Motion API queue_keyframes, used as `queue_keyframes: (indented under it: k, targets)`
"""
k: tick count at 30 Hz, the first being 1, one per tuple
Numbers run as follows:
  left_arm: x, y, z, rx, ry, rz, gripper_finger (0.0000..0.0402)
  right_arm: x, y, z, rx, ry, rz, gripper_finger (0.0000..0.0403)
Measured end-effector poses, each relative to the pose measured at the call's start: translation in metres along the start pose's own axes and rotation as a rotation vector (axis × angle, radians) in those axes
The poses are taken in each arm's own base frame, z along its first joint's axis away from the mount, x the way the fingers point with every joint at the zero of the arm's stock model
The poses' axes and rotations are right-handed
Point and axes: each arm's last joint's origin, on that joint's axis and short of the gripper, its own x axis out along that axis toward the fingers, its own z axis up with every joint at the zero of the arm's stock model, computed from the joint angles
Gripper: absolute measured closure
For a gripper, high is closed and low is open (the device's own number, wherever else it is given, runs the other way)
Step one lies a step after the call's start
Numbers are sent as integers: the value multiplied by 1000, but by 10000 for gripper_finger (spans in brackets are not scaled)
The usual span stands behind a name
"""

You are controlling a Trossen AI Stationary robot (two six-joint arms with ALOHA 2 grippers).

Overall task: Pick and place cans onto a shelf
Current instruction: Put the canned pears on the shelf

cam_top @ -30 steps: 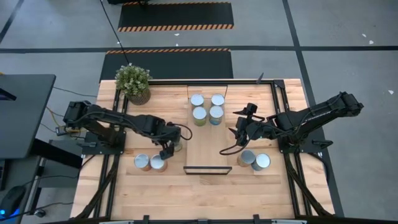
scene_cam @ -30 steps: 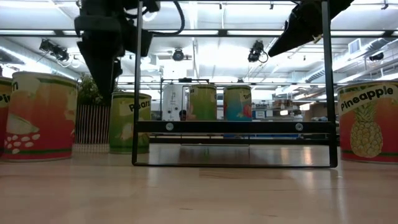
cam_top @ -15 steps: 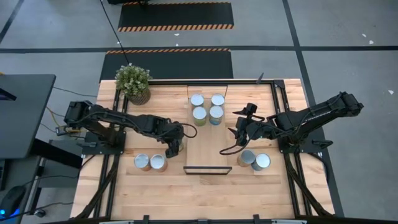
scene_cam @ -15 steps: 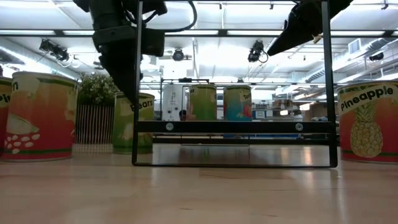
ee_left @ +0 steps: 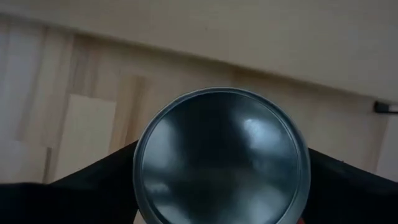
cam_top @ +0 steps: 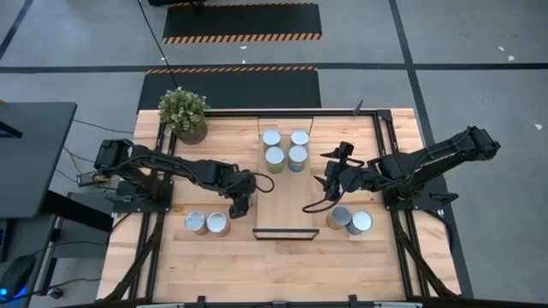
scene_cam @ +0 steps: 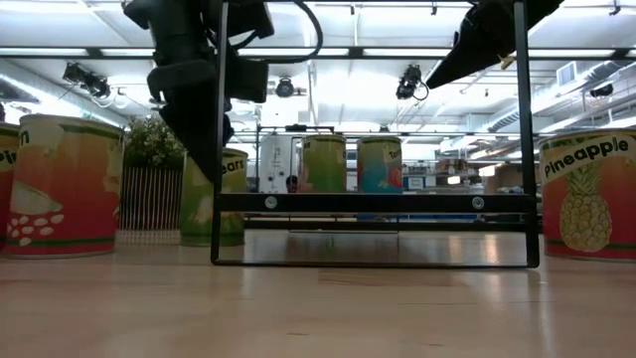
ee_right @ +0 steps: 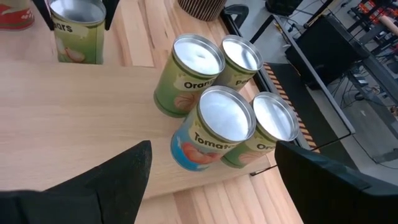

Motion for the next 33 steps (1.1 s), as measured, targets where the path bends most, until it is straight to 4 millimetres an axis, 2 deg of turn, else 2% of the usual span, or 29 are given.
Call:
queue_keyframes:
  k: [6, 13, 16, 18, 23, 30, 33]
  targets:
    - [-16, 4, 11, 34, 19, 11, 87, 0, 0, 1, -2, -6, 0, 54]
    - [-62, 11, 44, 94, -42, 15, 77, 0, 0, 1, -3, -6, 0, 54]
    - [-71, 12, 56, 122, -109, 9, 76, 0, 0, 1, -2, -6, 0, 54]
    - [-67, 13, 62, 124, -138, -18, 76, 0, 0, 1, -3, -6, 0, 54]
    - [-36, 8, 73, 184, -123, -50, 75, 0, 0, 1, -10, -10, 0, 54]
    - [-14, 2, 86, 278, -100, -48, 74, 0, 0, 1, -10, -11, 0, 54]
    - [-11, 0, 89, 283, -121, -50, 66, 0, 0, 1, -10, -11, 0, 54]
